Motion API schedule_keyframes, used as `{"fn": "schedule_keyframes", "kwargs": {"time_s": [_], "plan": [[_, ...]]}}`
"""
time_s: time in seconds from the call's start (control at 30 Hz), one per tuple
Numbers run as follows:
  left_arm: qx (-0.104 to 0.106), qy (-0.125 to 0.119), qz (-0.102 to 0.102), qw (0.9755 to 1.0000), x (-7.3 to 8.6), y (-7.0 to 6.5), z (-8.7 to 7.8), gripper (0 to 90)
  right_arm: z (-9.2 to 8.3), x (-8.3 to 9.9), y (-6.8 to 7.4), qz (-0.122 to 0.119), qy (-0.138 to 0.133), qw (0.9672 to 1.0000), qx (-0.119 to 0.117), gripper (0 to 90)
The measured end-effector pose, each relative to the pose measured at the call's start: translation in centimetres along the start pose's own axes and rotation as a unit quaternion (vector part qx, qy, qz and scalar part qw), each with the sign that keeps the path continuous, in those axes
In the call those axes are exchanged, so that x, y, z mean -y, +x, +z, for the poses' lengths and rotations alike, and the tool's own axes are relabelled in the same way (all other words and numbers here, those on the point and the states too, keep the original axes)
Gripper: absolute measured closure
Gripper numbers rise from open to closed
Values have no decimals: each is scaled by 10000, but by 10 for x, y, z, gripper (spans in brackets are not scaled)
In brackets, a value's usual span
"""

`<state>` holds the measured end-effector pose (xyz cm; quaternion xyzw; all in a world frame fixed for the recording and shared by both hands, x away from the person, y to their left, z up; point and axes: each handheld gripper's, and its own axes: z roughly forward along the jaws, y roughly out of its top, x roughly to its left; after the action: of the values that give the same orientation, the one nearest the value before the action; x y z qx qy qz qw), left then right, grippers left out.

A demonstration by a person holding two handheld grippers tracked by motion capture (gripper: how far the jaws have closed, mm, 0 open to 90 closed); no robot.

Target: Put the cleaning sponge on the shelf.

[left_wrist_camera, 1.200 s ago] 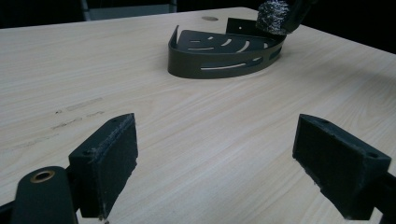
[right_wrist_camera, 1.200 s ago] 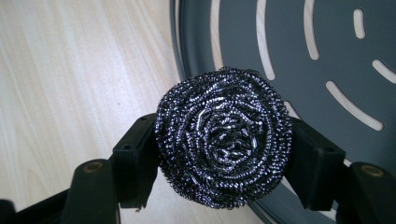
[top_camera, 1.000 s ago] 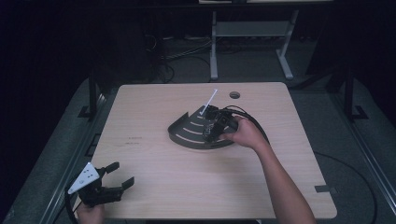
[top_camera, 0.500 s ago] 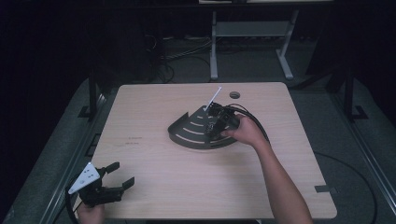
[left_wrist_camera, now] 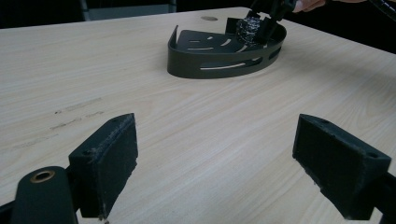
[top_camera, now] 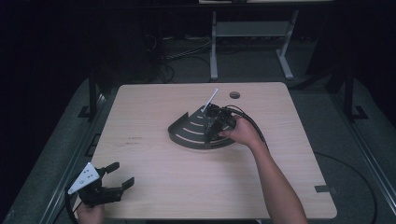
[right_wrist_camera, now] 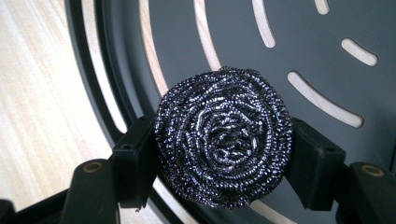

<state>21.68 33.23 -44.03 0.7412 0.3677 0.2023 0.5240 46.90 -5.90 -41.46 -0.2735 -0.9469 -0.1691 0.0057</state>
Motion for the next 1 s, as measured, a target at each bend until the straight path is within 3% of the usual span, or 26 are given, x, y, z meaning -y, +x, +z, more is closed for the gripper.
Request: {"fn": "schedule_keyframes", "kwargs": {"time_s": [1.0], "plan": [[3,-27,-18,10000,0,0,-1,133,17,-6,-6,154,85,9998,32,326]]}}
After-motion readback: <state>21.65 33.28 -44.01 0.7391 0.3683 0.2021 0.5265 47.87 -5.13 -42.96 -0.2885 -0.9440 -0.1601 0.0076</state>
